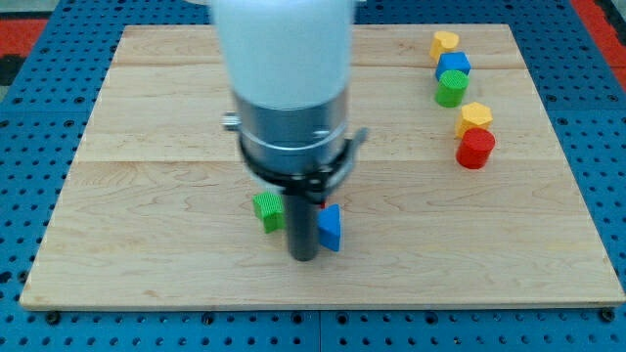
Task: Slide the red circle towards the red star
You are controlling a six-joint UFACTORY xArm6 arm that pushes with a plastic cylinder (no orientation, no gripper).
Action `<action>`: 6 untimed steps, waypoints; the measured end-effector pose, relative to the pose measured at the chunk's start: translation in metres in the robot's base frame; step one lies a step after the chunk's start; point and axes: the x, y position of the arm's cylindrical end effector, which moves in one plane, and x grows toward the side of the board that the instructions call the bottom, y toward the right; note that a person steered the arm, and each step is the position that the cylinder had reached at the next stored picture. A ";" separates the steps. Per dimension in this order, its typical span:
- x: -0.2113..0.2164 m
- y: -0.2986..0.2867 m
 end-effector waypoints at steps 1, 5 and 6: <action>-0.005 0.078; -0.120 0.261; -0.137 0.230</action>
